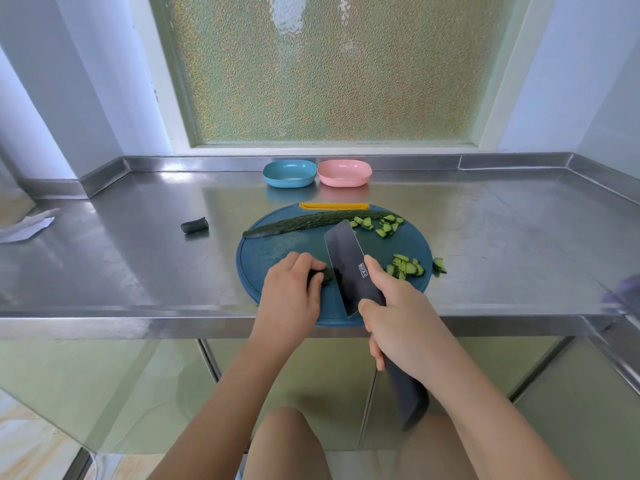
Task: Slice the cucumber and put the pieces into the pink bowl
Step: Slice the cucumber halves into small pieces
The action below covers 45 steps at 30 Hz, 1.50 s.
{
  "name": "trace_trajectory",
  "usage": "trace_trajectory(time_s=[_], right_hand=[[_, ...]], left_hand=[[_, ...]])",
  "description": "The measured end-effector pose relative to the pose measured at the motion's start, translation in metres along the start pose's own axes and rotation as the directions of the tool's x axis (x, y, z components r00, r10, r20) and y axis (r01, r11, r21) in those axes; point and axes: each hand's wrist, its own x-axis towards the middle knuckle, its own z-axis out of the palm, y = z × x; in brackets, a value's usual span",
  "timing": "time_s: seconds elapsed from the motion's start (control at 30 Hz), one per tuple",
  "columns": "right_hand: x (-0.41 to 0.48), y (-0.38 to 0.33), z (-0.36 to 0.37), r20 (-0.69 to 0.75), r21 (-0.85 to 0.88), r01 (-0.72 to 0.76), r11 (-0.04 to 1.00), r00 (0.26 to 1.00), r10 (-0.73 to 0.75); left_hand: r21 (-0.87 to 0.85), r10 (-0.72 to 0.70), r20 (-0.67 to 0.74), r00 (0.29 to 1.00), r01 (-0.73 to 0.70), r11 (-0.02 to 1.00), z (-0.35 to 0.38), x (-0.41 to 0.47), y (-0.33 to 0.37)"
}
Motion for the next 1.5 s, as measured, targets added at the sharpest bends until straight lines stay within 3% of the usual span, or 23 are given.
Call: trace_trajectory(time_s=[0.5, 1.17, 1.5], right_hand=[[0.002, -0.003, 0.001, 0.027, -0.084, -0.027, 0.996, 0.999, 0.029], [0.013, -0.006, 0.004, 0.075, -0.058, -0.031, 0.998, 0.997, 0.036], [0.012, -0.002, 0.009, 0.001, -0.219, -0.037, 0.975, 0.999, 0.038]], left_hand=[[0.003, -0.002, 0.013, 1.0, 0.002, 1.0, 0.0, 0.0, 0.001], [0.01, -0.007, 0.019, 1.0, 0.006, 1.0, -0.001, 0.001, 0.001], [0.026, -0.006, 0.038, 0.999, 0.005, 1.0, 0.0, 0.0, -0.001]])
